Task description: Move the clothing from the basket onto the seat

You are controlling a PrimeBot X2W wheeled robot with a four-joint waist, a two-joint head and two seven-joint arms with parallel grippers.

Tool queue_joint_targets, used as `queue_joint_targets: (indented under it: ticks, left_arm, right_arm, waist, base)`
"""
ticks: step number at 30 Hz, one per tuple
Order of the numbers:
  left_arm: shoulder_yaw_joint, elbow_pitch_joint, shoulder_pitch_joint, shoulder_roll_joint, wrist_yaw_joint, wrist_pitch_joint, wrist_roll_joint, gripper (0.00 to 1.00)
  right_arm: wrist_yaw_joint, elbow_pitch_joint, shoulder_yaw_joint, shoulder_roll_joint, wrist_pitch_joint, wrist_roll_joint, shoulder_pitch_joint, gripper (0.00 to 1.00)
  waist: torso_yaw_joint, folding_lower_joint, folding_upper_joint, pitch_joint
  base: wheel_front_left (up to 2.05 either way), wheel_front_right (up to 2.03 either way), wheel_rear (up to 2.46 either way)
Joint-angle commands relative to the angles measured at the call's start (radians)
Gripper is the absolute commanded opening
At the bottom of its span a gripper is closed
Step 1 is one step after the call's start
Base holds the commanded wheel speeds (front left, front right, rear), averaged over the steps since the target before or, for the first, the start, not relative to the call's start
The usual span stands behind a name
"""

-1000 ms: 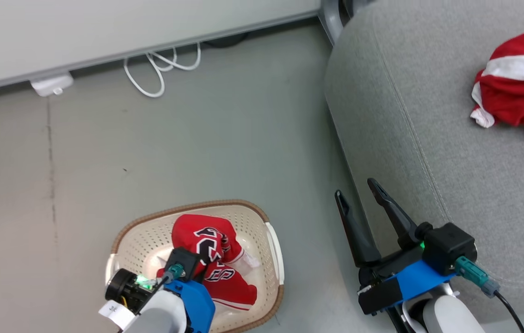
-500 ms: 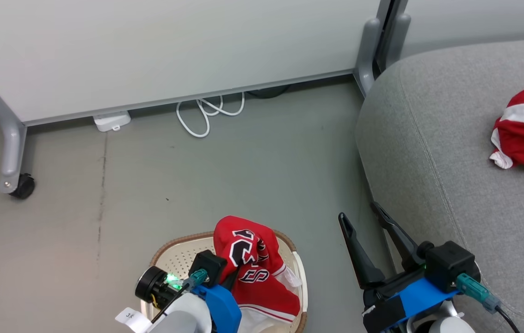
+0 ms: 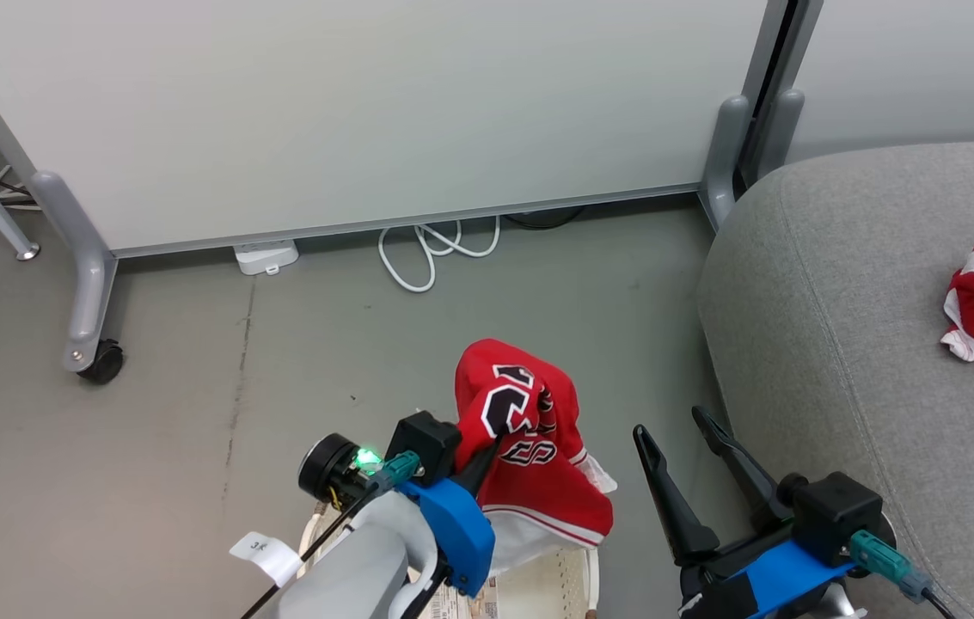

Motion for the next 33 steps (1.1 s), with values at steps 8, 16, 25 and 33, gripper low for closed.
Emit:
queue_joint_targets:
  ticks: [8, 16, 25, 33]
  left_arm:
    - [-0.07, -0.103, -0.077, 0.0, 0.03, 0.025, -0.078, 0.0]
    - [-0.131, -0.188, -0.133, 0.0, 0.065, 0.082, -0.152, 0.0]
    - [-0.175, -0.265, -0.199, 0.0, 0.103, 0.133, -0.227, 0.0]
    - [-0.182, -0.268, -0.221, 0.0, 0.127, 0.142, -0.254, 0.0]
  right_arm:
    - [0.001, -0.003, 0.002, 0.0, 0.009, 0.006, 0.029, 1.0]
    - [0.001, 0.006, 0.003, 0.0, 0.013, 0.011, 0.042, 1.0]
    - [0.001, 0.012, 0.006, 0.0, 0.017, 0.014, 0.047, 1.0]
    - [0.001, 0.015, 0.008, 0.0, 0.016, 0.015, 0.05, 1.0]
  waist:
    - [0.035, 0.0001, -0.0001, -0.017]
    - [0.059, 0.0001, -0.0001, -0.035]
    - [0.082, 0.0001, -0.0001, -0.041]
    - [0.085, 0.0001, -0.0001, -0.048]
  base:
    - [0.0, 0.0, 0.0]
    - [0.0, 0.0, 0.0]
    - [0.0, 0.0, 0.0]
    - [0.0, 0.0, 0.0]
